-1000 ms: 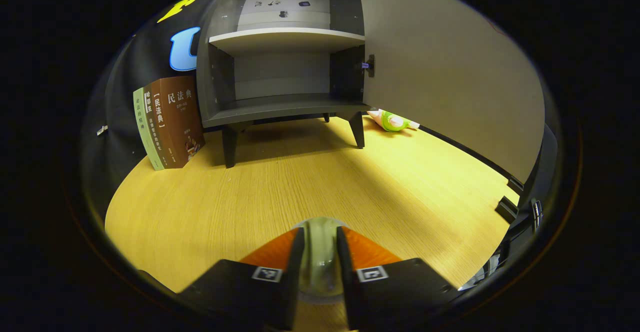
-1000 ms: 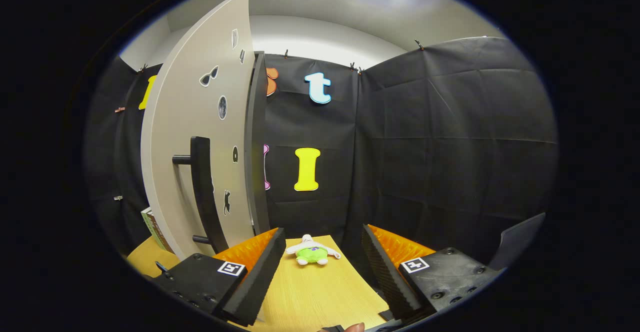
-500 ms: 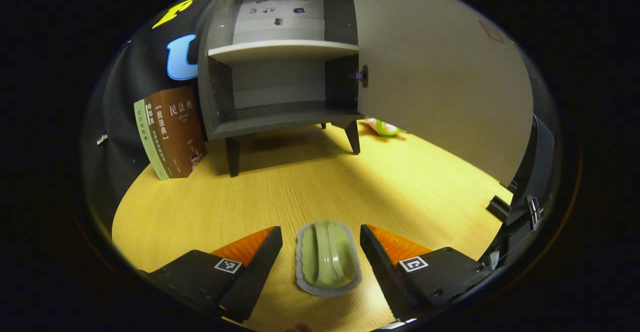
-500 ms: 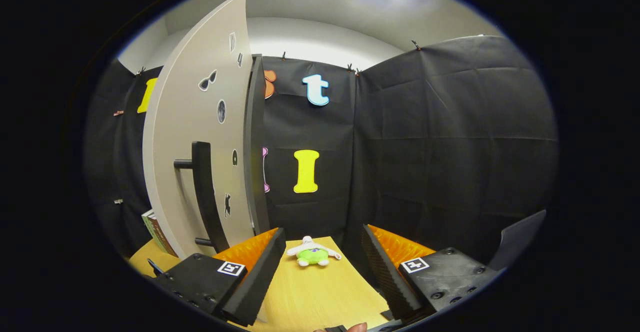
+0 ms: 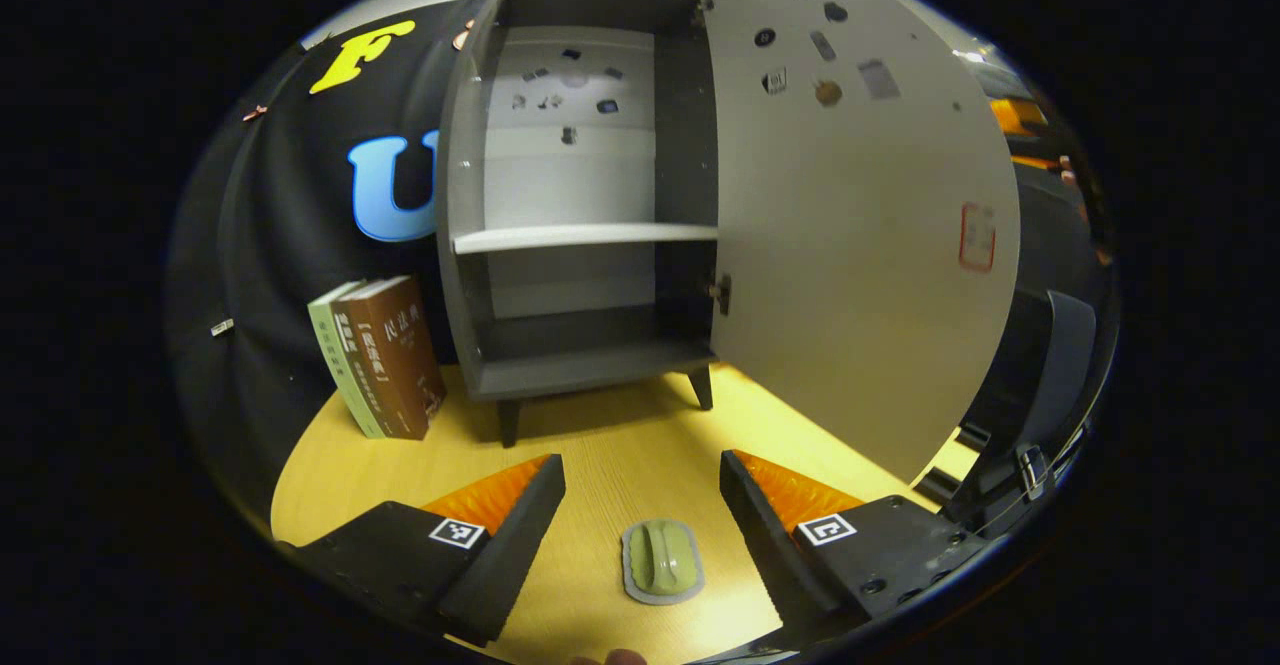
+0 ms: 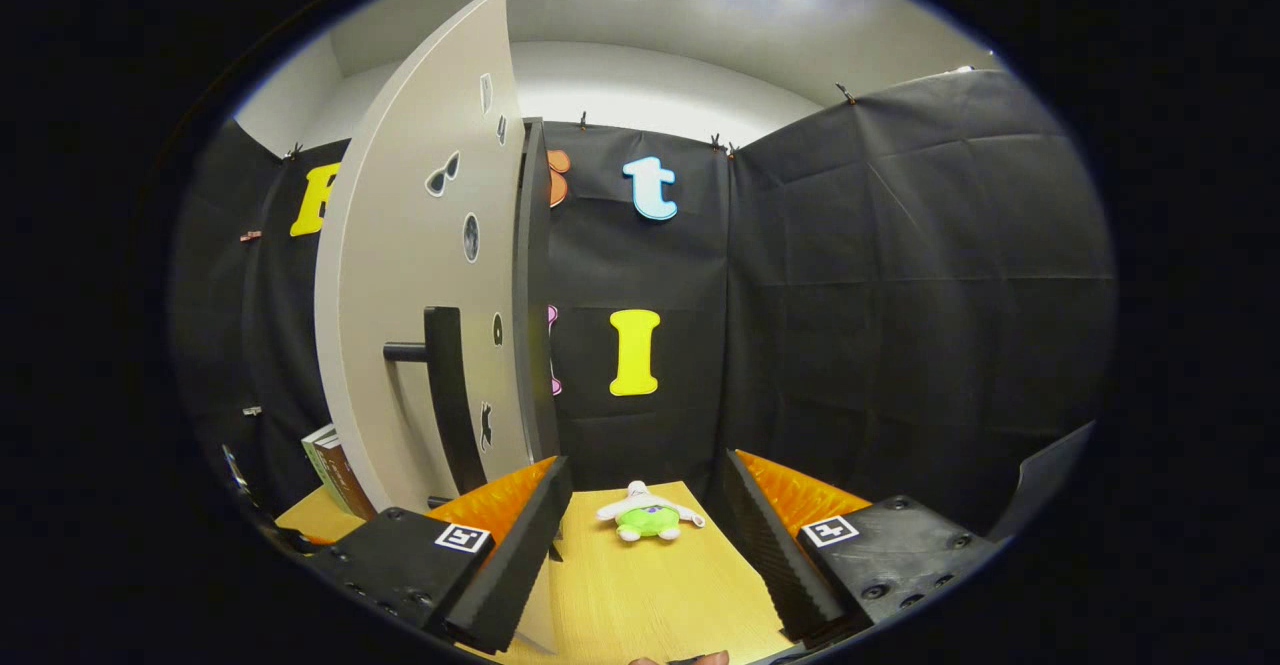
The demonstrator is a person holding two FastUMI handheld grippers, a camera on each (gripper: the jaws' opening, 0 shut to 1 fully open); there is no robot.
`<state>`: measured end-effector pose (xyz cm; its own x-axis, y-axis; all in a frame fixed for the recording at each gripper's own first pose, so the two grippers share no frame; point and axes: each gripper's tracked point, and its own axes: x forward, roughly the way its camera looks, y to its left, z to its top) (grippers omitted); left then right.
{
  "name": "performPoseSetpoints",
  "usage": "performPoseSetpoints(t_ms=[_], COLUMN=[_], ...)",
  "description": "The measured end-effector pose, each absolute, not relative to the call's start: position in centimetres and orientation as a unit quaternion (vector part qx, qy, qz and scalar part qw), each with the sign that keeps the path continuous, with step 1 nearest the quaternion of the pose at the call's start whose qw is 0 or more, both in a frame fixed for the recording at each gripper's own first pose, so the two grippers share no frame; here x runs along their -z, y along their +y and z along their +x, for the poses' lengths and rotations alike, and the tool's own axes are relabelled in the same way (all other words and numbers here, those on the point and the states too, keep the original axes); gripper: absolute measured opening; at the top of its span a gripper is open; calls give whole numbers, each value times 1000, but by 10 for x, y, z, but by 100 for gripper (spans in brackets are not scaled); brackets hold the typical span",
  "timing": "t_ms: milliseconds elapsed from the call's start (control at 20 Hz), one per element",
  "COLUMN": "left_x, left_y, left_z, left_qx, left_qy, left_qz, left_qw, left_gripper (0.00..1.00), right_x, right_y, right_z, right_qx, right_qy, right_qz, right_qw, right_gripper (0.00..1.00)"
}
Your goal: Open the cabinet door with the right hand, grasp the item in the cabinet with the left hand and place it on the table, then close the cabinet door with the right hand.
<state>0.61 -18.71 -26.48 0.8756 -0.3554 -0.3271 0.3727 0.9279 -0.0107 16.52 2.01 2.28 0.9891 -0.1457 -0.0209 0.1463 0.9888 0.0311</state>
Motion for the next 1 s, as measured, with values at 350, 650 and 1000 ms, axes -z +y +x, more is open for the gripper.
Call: performPoseSetpoints(t_ms=[350, 650, 1000], left_x=[152, 106, 91], left_y=[-114, -73, -51], left_z=[5, -6, -18], left_qx=[119, 102, 102], left_qy=[95, 72, 62], left_qz=[15, 25, 19], left_qw=[988, 992, 993], left_gripper=[98, 97, 98], right_x=[-27, -25, -23], right_y=[38, 40, 56], right_z=[167, 162, 161], right_qx=[74, 98, 108], right_qy=[-4, -4, -9], right_qz=[5, 25, 40], right_qw=[997, 995, 993], right_gripper=[96, 96, 95])
